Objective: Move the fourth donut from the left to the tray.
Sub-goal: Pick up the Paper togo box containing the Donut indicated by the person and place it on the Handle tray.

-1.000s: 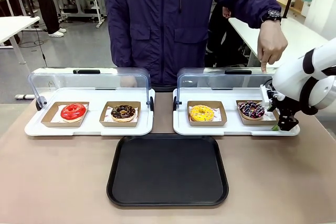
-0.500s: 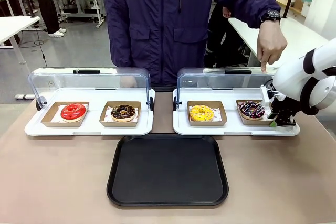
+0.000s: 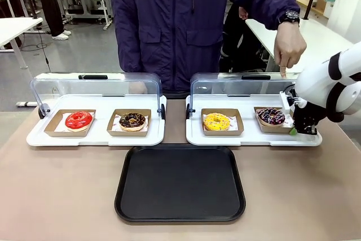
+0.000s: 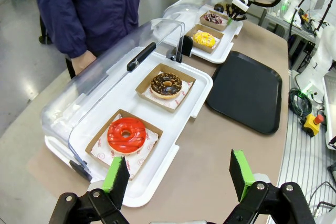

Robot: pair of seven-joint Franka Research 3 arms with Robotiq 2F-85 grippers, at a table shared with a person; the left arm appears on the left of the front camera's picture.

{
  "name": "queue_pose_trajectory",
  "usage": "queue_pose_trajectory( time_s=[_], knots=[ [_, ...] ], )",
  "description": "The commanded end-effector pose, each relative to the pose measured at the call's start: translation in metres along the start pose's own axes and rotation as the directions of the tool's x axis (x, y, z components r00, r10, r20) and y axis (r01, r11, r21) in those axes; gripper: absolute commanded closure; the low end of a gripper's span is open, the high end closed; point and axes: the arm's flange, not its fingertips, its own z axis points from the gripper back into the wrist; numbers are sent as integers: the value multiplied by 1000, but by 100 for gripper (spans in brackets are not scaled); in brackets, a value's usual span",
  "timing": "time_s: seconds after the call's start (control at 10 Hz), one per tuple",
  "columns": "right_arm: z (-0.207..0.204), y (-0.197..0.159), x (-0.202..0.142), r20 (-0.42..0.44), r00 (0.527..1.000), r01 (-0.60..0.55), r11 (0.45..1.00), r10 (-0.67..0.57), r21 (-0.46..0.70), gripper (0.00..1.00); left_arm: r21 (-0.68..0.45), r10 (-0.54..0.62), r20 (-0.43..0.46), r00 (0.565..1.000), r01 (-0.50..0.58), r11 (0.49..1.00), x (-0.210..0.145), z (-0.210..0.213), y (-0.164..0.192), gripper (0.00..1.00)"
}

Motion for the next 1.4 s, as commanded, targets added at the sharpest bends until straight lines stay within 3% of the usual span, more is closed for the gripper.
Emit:
queue_pose_trajectory(
  time_s=[0.0,0.1,0.4,0.7,1.3],
  knots=[
    [9,-9,2,43,999,11,1000,-10,-15,100,-4,-14,15,1000,14,1000,2,1,0,0],
    [0,0,0,0,1000,0,1000,0,0,100,-4,-14,15,1000,14,1000,2,1,0,0],
    [0,-1,2,8,1000,3,1000,-4,4,98,-4,-14,15,1000,14,1000,2,1,0,0],
    [45,16,31,-24,998,59,989,-63,-137,98,-4,-14,15,1000,14,1000,2,1,0,0],
    [89,76,103,-30,990,127,975,-135,-180,98,-4,-14,15,1000,14,1000,2,1,0,0]
  ],
)
